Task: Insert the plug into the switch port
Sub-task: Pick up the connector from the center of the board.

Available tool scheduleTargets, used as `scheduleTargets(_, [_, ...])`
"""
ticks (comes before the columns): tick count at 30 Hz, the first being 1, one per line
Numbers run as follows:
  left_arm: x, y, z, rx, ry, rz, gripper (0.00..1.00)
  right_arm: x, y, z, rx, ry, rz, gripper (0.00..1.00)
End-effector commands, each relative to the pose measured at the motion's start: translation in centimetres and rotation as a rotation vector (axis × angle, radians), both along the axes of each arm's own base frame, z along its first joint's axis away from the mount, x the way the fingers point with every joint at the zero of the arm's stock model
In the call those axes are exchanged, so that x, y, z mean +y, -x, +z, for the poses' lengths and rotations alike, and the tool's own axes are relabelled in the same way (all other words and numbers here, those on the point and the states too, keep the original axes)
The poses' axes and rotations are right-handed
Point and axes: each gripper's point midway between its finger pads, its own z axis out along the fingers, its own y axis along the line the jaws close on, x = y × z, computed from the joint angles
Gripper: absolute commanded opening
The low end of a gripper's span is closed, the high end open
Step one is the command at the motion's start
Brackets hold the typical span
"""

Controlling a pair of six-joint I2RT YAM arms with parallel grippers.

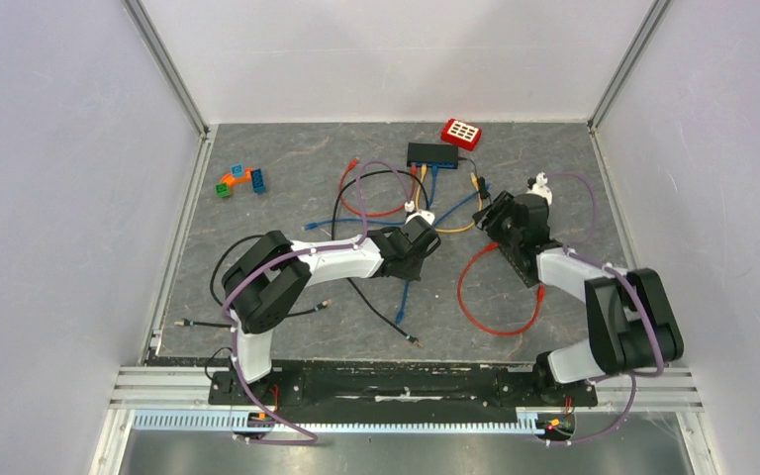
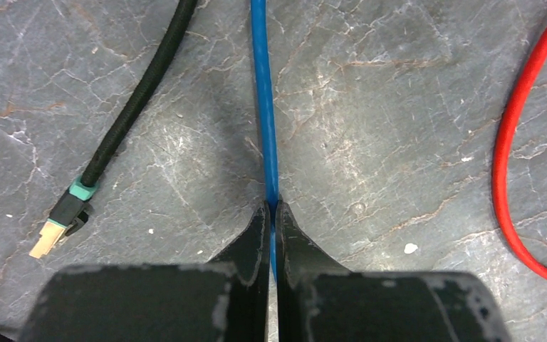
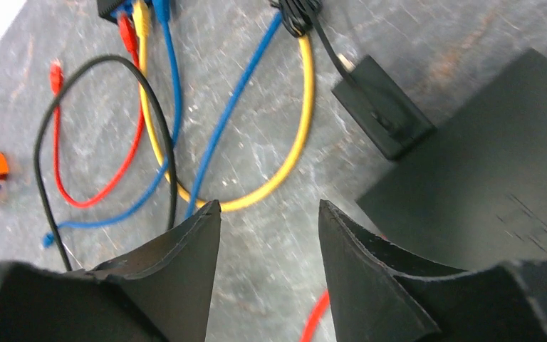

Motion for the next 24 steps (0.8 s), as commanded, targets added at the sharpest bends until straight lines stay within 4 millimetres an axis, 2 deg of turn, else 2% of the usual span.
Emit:
scheduleTargets(1, [0.0,1.9,-0.5,0.072,0.035,0.0,0.02,1.8,-4.4,3.9,-0.154,-0.12,-0.057,0.53])
scheduleTargets(6, [-0.4,2.5,-0.9,0.089,0.089,0.009,0.02,3.5,-5.9,1.3,-0.1,-0.133,-0.055,0.52])
scheduleTargets(11, [-0.2,2.5,-0.8,0.083,0.085,0.006,0.02,3.5,-8.5,-0.1,-0.08,-0.104,-0.081,0.51])
scheduleTargets(16, [0.0,2.5,-0.7,0.076,0.085,0.007,0.02,3.5,-10.2,-1.2,-0.057,-0.088,-0.113,0.51])
scheduleTargets(20, [-0.1,2.8,-1.1,0.088,0.095,0.002,0.02,3.6,-10.8,-3.0,0.001,-0.078,-0.123,0.5])
scheduleTargets(24, [-0.4,3.0,-1.4,0.103,0.106,-0.001,0.02,2.7,-10.7,-4.3,0.059,-0.03,-0.17,0.5])
